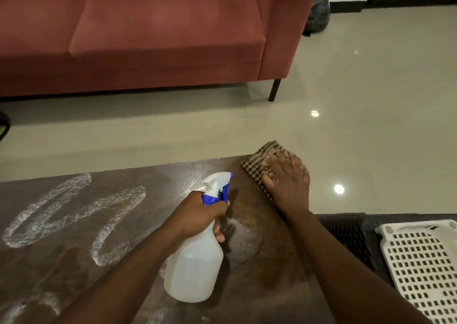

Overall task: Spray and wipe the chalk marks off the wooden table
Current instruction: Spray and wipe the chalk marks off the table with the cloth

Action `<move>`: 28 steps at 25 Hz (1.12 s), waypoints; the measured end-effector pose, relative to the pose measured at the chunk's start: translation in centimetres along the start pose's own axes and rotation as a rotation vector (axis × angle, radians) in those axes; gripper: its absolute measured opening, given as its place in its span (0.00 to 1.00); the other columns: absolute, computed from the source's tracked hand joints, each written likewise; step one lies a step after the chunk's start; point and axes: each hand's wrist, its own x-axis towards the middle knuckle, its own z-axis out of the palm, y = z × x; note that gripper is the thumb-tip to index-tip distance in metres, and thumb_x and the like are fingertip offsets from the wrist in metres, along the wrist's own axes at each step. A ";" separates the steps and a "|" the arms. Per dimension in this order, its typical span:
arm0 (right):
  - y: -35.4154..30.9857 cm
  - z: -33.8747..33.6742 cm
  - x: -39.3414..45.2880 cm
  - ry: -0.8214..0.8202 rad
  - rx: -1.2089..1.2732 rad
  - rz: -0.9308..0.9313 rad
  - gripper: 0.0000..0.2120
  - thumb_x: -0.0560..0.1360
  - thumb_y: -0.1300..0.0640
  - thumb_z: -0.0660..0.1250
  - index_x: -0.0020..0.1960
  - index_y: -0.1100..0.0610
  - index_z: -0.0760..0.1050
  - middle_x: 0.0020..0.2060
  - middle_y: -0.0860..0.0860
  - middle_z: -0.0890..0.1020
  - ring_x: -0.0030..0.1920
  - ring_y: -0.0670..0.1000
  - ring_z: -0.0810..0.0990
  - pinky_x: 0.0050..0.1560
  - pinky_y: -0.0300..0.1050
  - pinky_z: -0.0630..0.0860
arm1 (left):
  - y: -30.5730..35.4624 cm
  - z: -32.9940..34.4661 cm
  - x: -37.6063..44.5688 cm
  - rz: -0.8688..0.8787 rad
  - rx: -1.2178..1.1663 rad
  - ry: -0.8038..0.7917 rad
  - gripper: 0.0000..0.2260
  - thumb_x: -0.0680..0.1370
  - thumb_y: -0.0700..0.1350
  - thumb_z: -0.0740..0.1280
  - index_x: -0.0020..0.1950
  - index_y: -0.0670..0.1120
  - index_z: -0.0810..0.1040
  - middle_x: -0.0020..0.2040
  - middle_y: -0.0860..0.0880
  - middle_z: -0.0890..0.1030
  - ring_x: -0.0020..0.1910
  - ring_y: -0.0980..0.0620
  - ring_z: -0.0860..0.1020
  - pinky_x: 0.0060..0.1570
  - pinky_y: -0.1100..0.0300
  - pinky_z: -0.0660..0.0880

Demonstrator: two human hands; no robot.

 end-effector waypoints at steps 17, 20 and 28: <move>0.9 -0.6 -7.8 0.027 -0.100 -0.188 0.24 0.75 0.41 0.54 0.70 0.45 0.66 0.70 0.50 0.69 0.72 0.56 0.64 0.69 0.58 0.58 | -3.5 1.9 -1.9 -0.022 -0.032 -0.052 0.06 0.77 0.41 0.65 0.51 0.42 0.81 0.27 0.43 0.78 0.32 0.41 0.84 0.40 0.52 0.80; -4.0 0.4 -9.1 0.020 -0.063 0.066 0.25 0.74 0.41 0.54 0.69 0.48 0.67 0.70 0.53 0.70 0.70 0.59 0.65 0.67 0.64 0.62 | -4.3 2.8 -2.1 -0.008 -0.002 -0.067 0.06 0.77 0.42 0.65 0.47 0.40 0.80 0.27 0.43 0.78 0.33 0.42 0.84 0.42 0.52 0.80; -6.0 -0.1 -14.4 0.005 -0.041 0.214 0.26 0.73 0.41 0.54 0.67 0.49 0.70 0.69 0.54 0.71 0.71 0.58 0.63 0.66 0.65 0.60 | -6.4 2.4 -4.7 -0.003 0.001 -0.081 0.07 0.77 0.42 0.65 0.49 0.40 0.81 0.25 0.45 0.78 0.32 0.41 0.84 0.42 0.52 0.80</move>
